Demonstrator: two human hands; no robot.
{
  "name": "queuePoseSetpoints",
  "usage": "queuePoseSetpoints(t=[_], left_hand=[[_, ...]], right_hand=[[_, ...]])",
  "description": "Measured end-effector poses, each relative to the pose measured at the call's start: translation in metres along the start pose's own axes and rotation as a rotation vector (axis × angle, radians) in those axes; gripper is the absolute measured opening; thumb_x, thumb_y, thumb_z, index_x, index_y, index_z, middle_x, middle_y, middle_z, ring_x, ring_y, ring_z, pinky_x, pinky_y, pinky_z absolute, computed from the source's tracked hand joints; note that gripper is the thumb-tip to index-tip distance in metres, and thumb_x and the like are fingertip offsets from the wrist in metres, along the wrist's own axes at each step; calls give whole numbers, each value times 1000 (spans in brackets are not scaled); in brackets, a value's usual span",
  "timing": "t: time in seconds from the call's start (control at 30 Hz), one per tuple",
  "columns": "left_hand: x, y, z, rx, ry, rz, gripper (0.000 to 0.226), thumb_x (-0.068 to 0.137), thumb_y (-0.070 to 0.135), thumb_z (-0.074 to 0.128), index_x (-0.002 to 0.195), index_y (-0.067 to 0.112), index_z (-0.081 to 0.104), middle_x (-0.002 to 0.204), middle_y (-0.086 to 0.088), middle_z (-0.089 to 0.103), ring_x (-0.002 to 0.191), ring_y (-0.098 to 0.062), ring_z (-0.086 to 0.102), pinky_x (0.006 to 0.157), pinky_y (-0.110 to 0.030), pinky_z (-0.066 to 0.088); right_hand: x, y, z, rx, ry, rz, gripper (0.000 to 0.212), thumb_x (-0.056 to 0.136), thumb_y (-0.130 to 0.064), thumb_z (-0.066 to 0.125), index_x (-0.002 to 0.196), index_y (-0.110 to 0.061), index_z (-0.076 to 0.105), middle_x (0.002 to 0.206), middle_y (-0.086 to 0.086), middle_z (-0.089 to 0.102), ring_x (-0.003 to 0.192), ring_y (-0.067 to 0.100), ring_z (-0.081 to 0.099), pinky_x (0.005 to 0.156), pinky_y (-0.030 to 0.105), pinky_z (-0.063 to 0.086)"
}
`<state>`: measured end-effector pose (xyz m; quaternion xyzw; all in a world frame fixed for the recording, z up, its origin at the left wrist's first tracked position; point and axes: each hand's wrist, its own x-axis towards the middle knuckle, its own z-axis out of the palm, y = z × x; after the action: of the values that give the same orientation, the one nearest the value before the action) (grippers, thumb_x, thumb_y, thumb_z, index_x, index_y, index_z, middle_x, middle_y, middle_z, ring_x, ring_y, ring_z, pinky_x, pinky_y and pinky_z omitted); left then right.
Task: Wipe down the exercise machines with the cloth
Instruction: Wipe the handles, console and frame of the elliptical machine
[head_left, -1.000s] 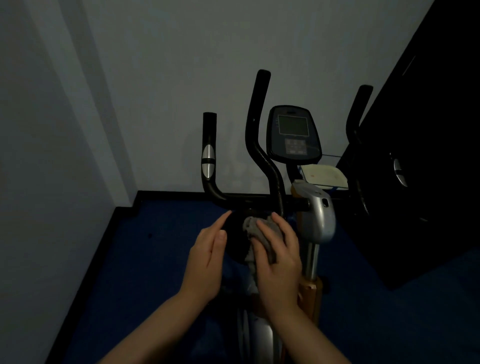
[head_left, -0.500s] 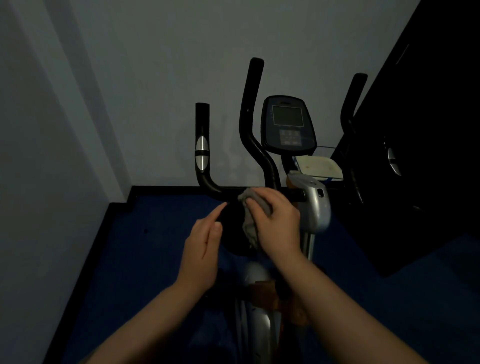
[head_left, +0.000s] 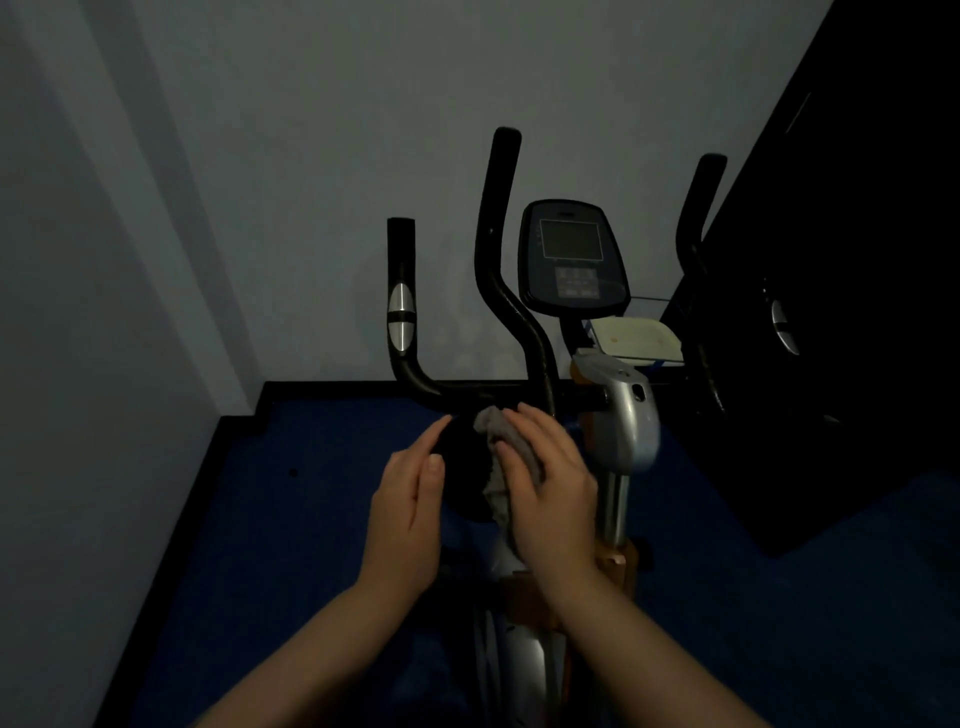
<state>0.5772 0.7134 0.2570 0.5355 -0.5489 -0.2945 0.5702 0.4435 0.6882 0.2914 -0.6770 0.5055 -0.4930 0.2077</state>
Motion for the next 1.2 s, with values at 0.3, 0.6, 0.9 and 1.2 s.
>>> queuePoseSetpoints(t=[0.3, 0.6, 0.9, 1.2], left_hand=[[-1, 2, 0, 12, 7, -8, 39, 96, 49, 29, 131, 45, 45, 117, 14, 57, 110, 3, 54, 88, -5, 39], [-2, 2, 5, 41, 32, -30, 42, 96, 50, 26, 133, 43, 45, 119, 8, 57, 110, 2, 53, 88, -7, 40], [16, 8, 1, 310, -4, 50, 50, 98, 45, 20, 134, 26, 50, 108, 4, 62, 94, -9, 55, 83, -41, 48], [20, 10, -6, 434, -84, 91, 55, 97, 48, 18, 139, 25, 45, 99, 2, 65, 82, -14, 57, 74, -42, 49]], right_hand=[[1, 12, -12, -189, -113, -233, 35, 96, -26, 51, 127, -15, 62, 134, -4, 55, 122, 3, 49, 105, 12, 34], [-1, 16, -4, -257, -73, -265, 36, 94, -25, 51, 126, -15, 62, 134, 1, 57, 128, 13, 46, 110, 13, 27], [10, 8, -1, -321, -84, -243, 33, 95, -24, 56, 126, -18, 63, 132, -2, 59, 125, 12, 50, 105, 13, 31], [32, -1, -2, -278, -160, -187, 31, 94, -18, 61, 124, -18, 65, 125, -3, 64, 112, 5, 55, 96, 19, 44]])
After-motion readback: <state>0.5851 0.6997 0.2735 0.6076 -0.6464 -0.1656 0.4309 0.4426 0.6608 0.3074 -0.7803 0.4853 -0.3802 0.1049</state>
